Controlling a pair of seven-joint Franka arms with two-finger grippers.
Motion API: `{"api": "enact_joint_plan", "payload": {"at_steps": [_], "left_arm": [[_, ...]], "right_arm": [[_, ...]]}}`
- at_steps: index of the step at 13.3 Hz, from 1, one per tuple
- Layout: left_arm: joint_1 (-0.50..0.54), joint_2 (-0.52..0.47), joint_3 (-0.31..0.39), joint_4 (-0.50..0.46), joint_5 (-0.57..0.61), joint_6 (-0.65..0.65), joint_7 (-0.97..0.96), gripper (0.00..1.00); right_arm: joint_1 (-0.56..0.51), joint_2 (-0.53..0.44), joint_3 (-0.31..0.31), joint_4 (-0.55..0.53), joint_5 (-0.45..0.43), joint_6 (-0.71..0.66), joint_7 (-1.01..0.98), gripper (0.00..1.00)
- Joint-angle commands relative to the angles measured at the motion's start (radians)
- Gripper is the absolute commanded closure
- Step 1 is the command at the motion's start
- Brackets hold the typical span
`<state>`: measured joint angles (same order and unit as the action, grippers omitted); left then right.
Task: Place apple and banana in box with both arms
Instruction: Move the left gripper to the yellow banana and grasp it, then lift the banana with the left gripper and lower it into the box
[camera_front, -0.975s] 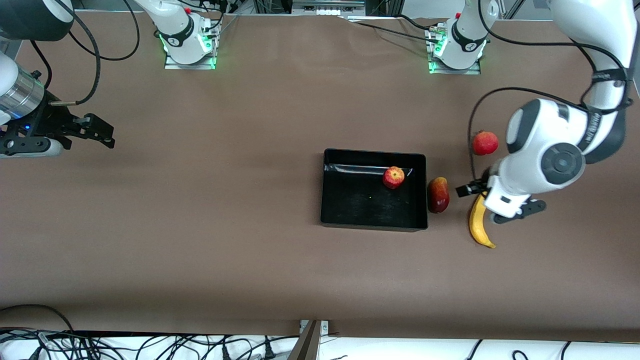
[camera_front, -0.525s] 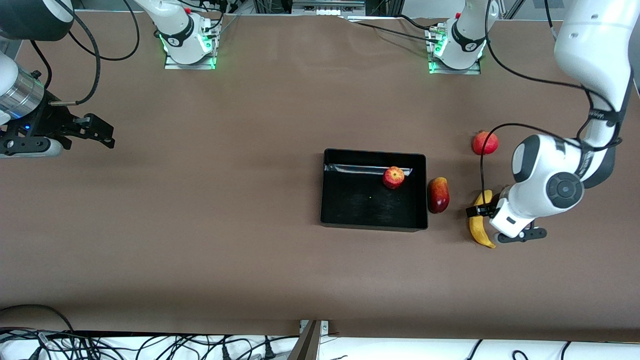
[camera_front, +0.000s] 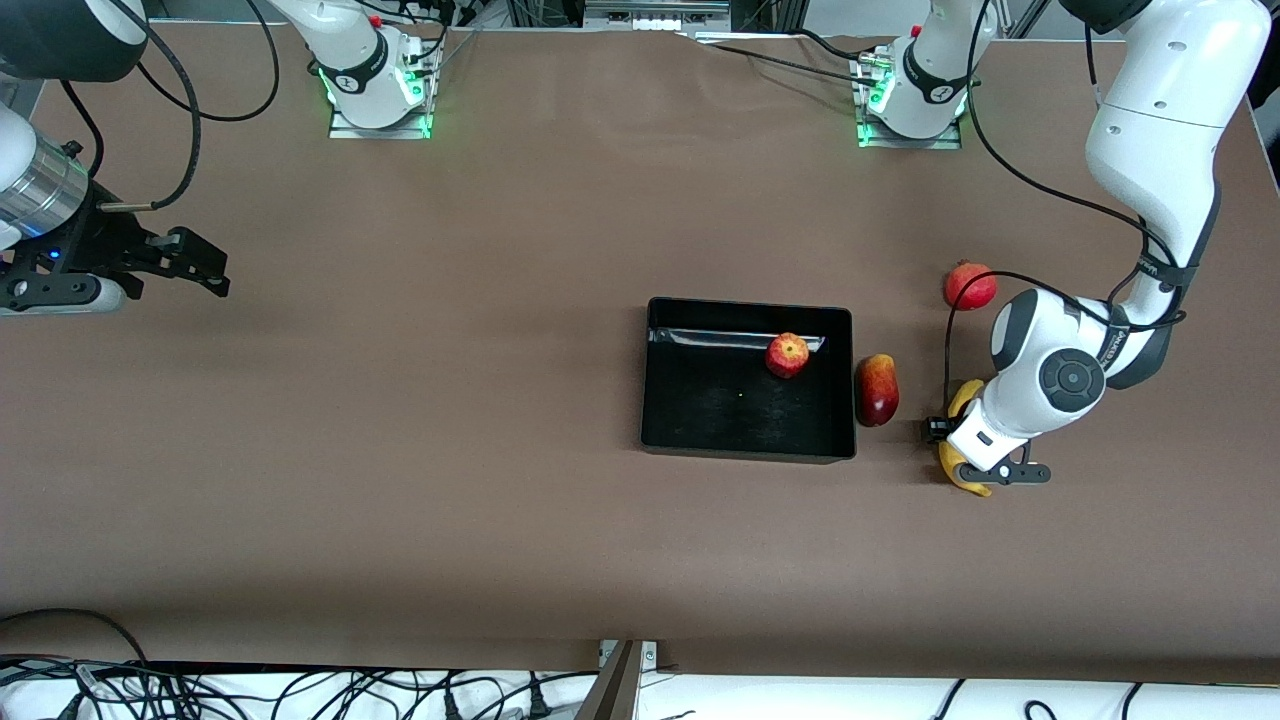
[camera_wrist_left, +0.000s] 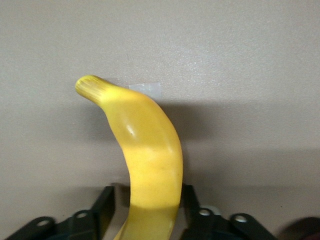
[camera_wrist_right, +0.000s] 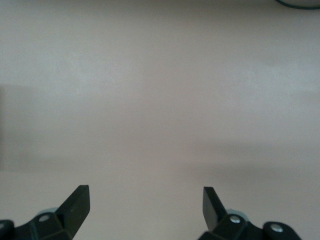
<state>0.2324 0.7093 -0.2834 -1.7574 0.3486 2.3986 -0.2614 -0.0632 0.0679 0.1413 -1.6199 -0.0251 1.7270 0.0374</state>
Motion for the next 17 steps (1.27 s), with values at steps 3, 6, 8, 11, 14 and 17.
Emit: {"api": "enact_joint_plan", "payload": {"at_steps": [3, 6, 8, 11, 14, 17], "left_arm": [[0.024, -0.062, -0.013, -0.017, 0.020, -0.022, 0.011, 1.00], [0.012, -0.145, -0.043, 0.025, 0.006, -0.172, 0.007, 1.00], [0.011, -0.163, -0.101, 0.094, 0.004, -0.299, -0.001, 1.00], [0.004, -0.162, -0.230, 0.229, 0.001, -0.510, -0.111, 1.00], [-0.056, -0.149, -0.290, 0.254, -0.077, -0.519, -0.231, 1.00], [-0.197, -0.101, -0.286, 0.272, -0.091, -0.465, -0.355, 1.00]], "right_arm": [[-0.004, 0.004, 0.006, 0.015, -0.002, -0.003, 0.004, 0.00], [-0.004, 0.004, 0.006, 0.015, -0.002, -0.003, 0.004, 0.00], [-0.003, 0.003, 0.006, 0.015, -0.002, -0.003, 0.004, 0.00], [-0.003, 0.003, 0.006, 0.015, -0.001, -0.003, 0.006, 0.00], [-0.003, 0.001, 0.007, 0.015, -0.001, -0.006, 0.006, 0.00], [-0.003, 0.001, 0.007, 0.015, -0.001, -0.004, 0.006, 0.00]]}}
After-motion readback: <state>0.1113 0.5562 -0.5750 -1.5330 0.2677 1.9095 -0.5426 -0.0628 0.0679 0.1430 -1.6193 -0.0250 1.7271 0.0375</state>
